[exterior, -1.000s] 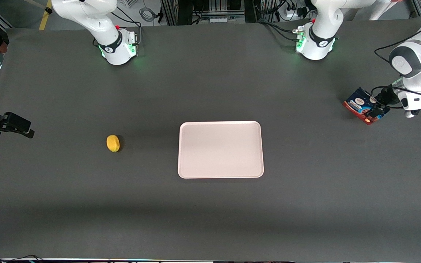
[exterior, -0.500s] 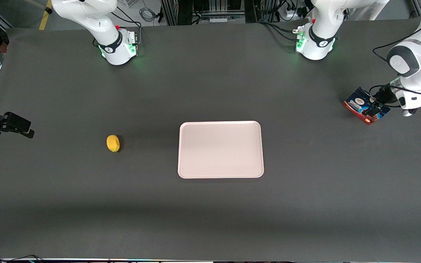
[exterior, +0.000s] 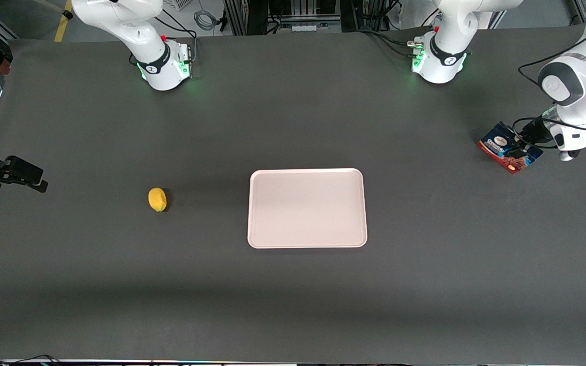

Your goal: Place cookie box on tray

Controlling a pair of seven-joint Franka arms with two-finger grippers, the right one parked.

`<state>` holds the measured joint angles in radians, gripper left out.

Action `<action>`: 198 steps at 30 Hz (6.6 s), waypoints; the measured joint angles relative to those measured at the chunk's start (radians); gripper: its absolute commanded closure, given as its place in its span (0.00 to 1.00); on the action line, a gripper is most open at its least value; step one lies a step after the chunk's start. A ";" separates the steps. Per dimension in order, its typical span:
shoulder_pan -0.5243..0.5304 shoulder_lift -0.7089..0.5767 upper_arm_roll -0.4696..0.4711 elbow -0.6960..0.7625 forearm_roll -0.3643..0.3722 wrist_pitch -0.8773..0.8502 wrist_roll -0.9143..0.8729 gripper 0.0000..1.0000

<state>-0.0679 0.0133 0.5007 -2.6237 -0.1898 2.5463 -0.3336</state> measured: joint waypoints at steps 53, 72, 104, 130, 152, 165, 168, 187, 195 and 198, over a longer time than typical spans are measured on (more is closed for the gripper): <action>-0.011 -0.120 -0.295 0.767 0.130 -0.943 -0.179 1.00; -0.018 -0.117 -0.725 0.936 0.046 -1.035 -0.663 1.00; -0.125 0.254 -1.080 0.921 0.304 -0.585 -0.544 1.00; -0.100 0.540 -0.999 0.921 0.466 -0.319 -0.414 1.00; -0.100 0.635 -0.962 0.923 0.471 -0.232 -0.410 1.00; -0.101 0.637 -0.964 0.923 0.489 -0.231 -0.406 0.00; -0.101 0.642 -0.964 0.923 0.490 -0.230 -0.405 0.00; -0.101 0.622 -0.971 1.002 0.489 -0.337 -0.406 0.00; -0.100 0.467 -0.980 1.068 0.428 -0.537 -0.406 0.00; -0.100 0.373 -0.980 1.090 0.414 -0.624 -0.406 0.00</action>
<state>-0.1681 0.3868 -0.4798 -1.5332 0.2244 1.9222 -0.7391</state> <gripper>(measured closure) 0.000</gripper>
